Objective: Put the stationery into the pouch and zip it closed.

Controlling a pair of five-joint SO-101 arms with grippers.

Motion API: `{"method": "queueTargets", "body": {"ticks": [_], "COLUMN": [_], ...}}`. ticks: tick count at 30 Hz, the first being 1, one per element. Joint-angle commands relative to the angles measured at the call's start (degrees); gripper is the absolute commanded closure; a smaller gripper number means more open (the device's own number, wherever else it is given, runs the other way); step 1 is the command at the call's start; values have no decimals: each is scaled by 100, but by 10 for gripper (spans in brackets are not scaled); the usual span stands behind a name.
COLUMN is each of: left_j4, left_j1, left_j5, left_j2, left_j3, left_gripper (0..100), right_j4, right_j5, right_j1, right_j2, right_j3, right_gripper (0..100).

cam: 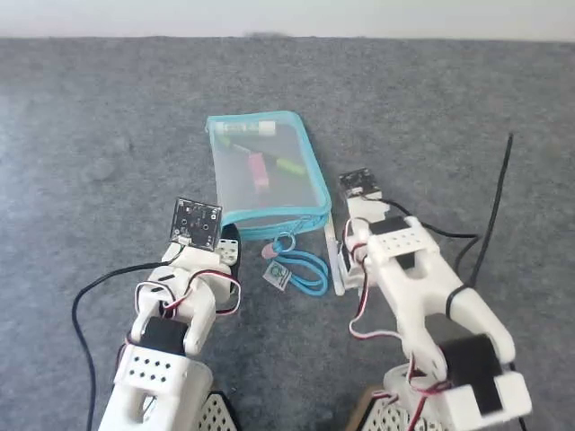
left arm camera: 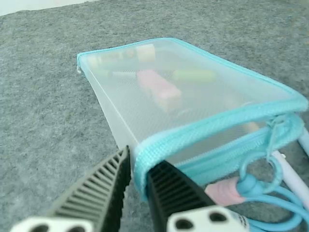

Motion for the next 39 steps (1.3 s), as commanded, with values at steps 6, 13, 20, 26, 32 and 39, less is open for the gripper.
{"method": "queueTargets", "body": {"ticks": [6,13,20,26,32,39], "left_j4": [-88,-88,-105,-105,-114,-114], "left_j1": [-70,-35,-70,-70,-70,-70], "left_j5": [-70,-70,-70,-70,-62,-62], "left_j2": [-105,-105,-105,-105,-105,-88], "left_j3": [-4,-4,-4,4,4,4], "left_gripper": [989,989,989,989,989,989], "right_j4": [505,1411,2782,3960,4769,4760], "right_j5": [316,1301,2189,2295,2330,2224], "right_j1": [312,479,620,602,-567,-1393], "right_j2": [110,-1156,-2914,-4145,-4330,-4189], "right_j3": [-492,-501,-686,-1319,-1380,-1389], "right_gripper": [980,992,992,992,992,992]}}
